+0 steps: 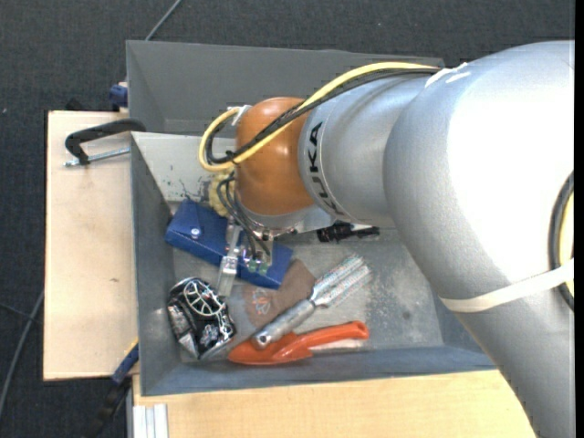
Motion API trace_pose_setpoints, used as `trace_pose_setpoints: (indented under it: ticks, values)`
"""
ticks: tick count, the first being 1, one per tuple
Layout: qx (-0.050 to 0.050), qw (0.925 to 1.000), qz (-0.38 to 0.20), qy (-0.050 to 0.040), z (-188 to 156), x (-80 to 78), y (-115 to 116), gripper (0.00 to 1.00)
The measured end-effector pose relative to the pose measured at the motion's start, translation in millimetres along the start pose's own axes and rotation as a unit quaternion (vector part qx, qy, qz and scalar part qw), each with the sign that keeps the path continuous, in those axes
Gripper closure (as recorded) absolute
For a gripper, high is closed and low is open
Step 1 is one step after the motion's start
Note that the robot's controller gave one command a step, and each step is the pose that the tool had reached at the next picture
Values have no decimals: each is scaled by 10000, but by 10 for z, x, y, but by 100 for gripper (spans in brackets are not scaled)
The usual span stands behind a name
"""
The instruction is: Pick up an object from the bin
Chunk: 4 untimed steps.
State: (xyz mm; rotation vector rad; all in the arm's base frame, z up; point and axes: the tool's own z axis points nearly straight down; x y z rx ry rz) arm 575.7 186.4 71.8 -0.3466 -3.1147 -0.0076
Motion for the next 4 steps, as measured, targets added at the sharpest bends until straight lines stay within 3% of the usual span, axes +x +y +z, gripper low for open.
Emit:
trace_pose_setpoints:
  ticks: [1,2,4]
  values:
    - [2,9998,-169,61,74,-66,-3,0]
    - [0,10000,-7,12,-8,-1,4,100]
    - [12,10000,-6,40,-124,21,-5,100]
